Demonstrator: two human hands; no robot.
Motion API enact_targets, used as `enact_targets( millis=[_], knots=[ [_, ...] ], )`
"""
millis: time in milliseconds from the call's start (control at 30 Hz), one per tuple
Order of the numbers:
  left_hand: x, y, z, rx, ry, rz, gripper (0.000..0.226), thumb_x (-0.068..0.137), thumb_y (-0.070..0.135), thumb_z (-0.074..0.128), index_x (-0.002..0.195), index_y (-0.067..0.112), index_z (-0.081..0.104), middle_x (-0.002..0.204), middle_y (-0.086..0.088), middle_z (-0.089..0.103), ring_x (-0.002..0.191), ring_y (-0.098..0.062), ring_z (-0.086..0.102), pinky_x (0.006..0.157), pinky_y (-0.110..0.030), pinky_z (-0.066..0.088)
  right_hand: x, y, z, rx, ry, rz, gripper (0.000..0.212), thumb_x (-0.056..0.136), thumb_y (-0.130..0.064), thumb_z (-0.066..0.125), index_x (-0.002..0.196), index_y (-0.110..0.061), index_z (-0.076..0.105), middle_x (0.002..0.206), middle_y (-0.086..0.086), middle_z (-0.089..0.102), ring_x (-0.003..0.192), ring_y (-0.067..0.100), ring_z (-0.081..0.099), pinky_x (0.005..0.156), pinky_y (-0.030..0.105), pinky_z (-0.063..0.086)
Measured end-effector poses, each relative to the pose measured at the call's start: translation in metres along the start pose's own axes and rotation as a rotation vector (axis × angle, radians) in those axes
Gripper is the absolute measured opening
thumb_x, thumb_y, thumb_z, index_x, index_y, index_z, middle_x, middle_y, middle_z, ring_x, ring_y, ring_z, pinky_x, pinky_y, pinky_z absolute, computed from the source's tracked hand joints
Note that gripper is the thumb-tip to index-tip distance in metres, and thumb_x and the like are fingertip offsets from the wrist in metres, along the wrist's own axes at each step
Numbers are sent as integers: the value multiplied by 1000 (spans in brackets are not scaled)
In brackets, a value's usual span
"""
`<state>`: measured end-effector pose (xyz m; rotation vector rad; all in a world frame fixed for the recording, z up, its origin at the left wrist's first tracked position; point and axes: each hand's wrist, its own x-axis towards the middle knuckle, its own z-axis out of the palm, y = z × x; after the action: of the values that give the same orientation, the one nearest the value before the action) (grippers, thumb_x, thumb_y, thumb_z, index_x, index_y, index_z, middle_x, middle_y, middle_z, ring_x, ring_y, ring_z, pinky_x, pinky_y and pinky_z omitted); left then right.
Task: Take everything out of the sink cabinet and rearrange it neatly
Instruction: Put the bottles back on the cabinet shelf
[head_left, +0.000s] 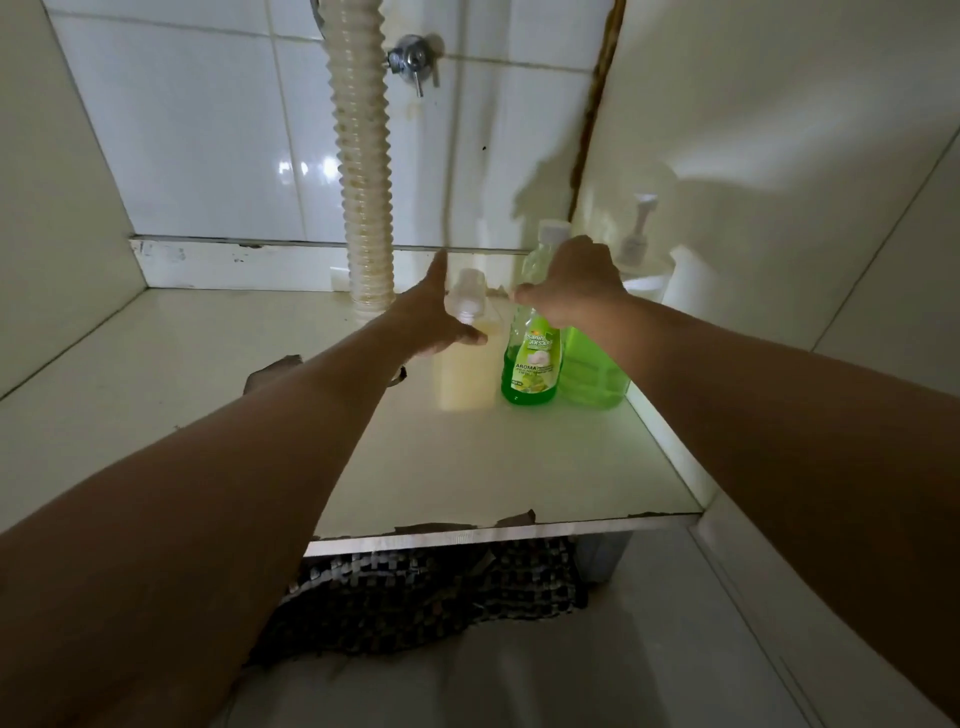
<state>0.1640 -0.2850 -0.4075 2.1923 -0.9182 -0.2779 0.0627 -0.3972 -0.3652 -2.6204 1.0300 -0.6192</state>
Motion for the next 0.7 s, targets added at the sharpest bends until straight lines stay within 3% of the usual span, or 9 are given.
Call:
enact_targets(
  millis=[100, 200, 300, 367, 433, 533, 600, 700],
  knots=[
    [-26, -7, 1, -116, 92, -38, 110, 77, 19, 78, 153, 14, -1, 155, -14, 24, 140, -33, 30, 111, -39, 30, -26, 0, -6, 46, 10, -53, 62, 85, -25, 65, 131, 3, 36, 132, 18, 45, 123, 33, 47, 87, 31, 41],
    [-57, -17, 5, -22, 242, 25, 88, 79, 13, 75, 148, 6, 20, 144, -19, 41, 132, -32, 42, 106, -35, 36, -65, 2, -10, 204, 37, -68, 53, 85, -19, 63, 128, -3, 37, 126, 16, 49, 115, 32, 50, 87, 33, 42],
    [-96, -25, 10, 12, 376, 128, 63, 82, 6, 68, 138, 7, 38, 126, -15, 56, 112, -27, 56, 91, -29, 45, -121, 10, -5, 409, 31, -91, 39, 85, -20, 64, 118, -7, 47, 110, 5, 56, 97, 24, 58, 82, 30, 47],
    [-127, -31, 12, 6, 336, 146, 50, 83, 6, 64, 130, 11, 48, 111, -9, 62, 93, -21, 61, 82, -29, 50, -165, 19, 5, 535, -38, -99, 24, 86, -15, 64, 107, -10, 54, 104, 3, 60, 86, 25, 66, 80, 36, 54],
    [-158, -37, 9, 85, 225, 174, 35, 86, 9, 62, 120, 14, 57, 99, -6, 68, 83, -17, 62, 83, -31, 52, -203, 28, 21, 564, -132, -91, 11, 86, -10, 63, 96, -11, 58, 96, 5, 65, 79, 26, 68, 77, 42, 57],
    [-201, -47, -1, 430, -158, 109, 29, 90, 18, 59, 119, 20, 59, 108, 0, 68, 101, -18, 60, 88, -27, 46, -247, 37, 47, 335, -460, -134, 14, 87, -10, 61, 100, -12, 63, 96, 6, 68, 81, 21, 68, 75, 33, 57],
    [-224, -60, -7, 590, -435, -8, 36, 87, 16, 62, 123, 19, 59, 119, -1, 64, 110, -20, 58, 89, -27, 45, -274, 39, 65, 127, -669, -226, 20, 87, -12, 62, 107, -14, 64, 104, 5, 68, 85, 16, 66, 73, 25, 53],
    [-257, -88, -8, 633, -682, -155, 59, 82, 15, 69, 137, 17, 48, 131, -7, 57, 118, -24, 54, 94, -29, 45, -301, 39, 88, -74, -834, -280, 26, 85, -16, 64, 111, -19, 61, 112, 2, 64, 96, 18, 61, 82, 27, 50]
  ],
)
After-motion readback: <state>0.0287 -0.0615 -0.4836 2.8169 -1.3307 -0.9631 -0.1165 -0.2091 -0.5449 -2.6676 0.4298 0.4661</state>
